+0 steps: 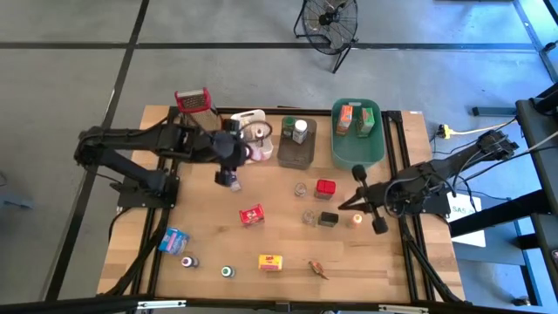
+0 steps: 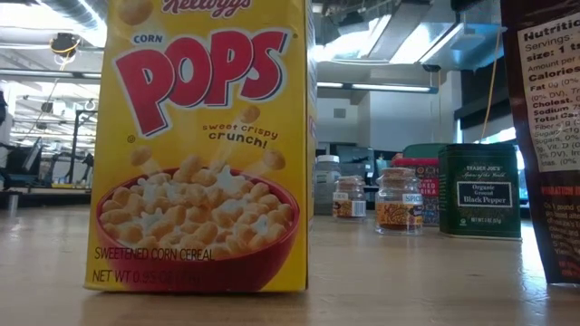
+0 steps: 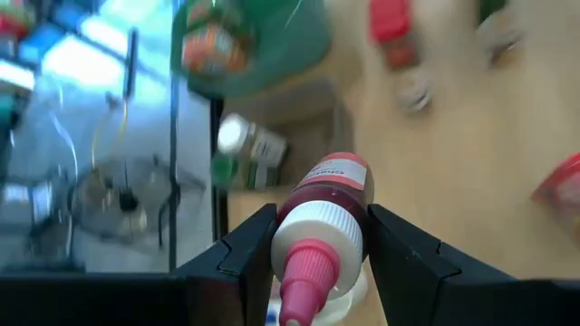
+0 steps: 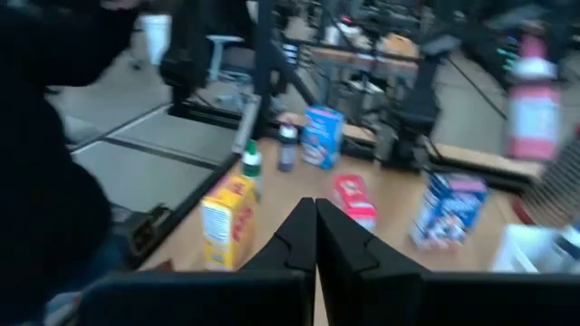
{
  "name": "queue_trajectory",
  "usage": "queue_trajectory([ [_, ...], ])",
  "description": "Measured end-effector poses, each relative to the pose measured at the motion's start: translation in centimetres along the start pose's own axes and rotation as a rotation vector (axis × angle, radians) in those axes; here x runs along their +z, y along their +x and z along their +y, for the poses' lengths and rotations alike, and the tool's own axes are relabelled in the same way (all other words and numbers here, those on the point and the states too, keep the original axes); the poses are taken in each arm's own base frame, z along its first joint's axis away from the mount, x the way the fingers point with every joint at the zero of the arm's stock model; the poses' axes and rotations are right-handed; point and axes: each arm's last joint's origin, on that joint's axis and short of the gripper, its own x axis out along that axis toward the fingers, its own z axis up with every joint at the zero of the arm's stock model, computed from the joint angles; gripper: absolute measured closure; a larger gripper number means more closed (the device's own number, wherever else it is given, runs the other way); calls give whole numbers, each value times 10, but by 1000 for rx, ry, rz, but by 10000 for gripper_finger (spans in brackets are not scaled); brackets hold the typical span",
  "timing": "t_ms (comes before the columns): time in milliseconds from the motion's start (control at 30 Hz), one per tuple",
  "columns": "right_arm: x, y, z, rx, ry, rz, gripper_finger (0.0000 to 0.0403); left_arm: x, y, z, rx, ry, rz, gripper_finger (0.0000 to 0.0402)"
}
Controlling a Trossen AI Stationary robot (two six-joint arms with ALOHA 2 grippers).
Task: Pick & Place Kitchen Items
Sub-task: Put the pink food coloring into the white bin
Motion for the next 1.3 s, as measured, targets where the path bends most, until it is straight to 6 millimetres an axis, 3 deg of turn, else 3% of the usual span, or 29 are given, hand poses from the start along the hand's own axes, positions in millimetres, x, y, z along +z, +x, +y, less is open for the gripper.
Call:
queue_trajectory([
  [267,3,1,2,83,-19,-34,400,-20,21,32,-27,-154,94,255],
  [433,1,3,3,87,-29,-18,400,-27,49,42,-35,-179,189,255],
  [833,-2,7,4,100,-36,4,400,-54,126,60,-119,-204,415,256],
  [1300,-4,7,5,118,-42,21,400,-71,171,57,-173,-227,538,256],
])
